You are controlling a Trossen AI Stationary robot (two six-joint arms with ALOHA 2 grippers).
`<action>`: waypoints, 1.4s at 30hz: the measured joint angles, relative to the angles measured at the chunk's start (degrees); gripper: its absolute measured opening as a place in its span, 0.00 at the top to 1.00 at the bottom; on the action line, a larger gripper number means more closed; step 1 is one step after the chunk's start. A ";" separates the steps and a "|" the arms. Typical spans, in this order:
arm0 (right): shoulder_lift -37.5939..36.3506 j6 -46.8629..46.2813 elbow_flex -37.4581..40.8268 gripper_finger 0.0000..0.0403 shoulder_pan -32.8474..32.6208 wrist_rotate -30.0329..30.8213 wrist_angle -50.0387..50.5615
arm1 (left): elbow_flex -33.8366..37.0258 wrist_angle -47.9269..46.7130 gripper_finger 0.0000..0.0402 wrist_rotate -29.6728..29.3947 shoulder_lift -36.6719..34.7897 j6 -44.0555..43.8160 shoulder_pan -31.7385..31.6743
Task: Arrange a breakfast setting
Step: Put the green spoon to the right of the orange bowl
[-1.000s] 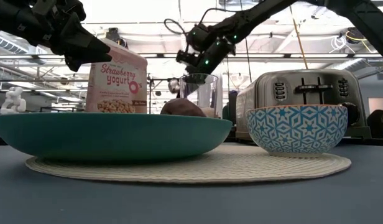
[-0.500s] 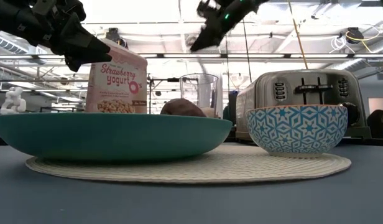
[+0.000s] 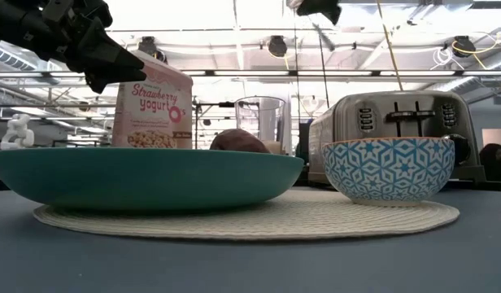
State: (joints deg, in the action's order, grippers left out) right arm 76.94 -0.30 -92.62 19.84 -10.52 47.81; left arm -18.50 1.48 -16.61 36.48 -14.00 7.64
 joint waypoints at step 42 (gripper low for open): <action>-16.93 -70.62 41.94 0.99 -44.06 25.00 -1.01 | 0.00 0.02 0.60 0.01 -0.01 -0.41 0.00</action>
State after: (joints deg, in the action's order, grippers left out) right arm 60.01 -70.91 -50.68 -24.21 14.47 46.81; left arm -18.50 1.49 -16.60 36.47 -14.41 7.64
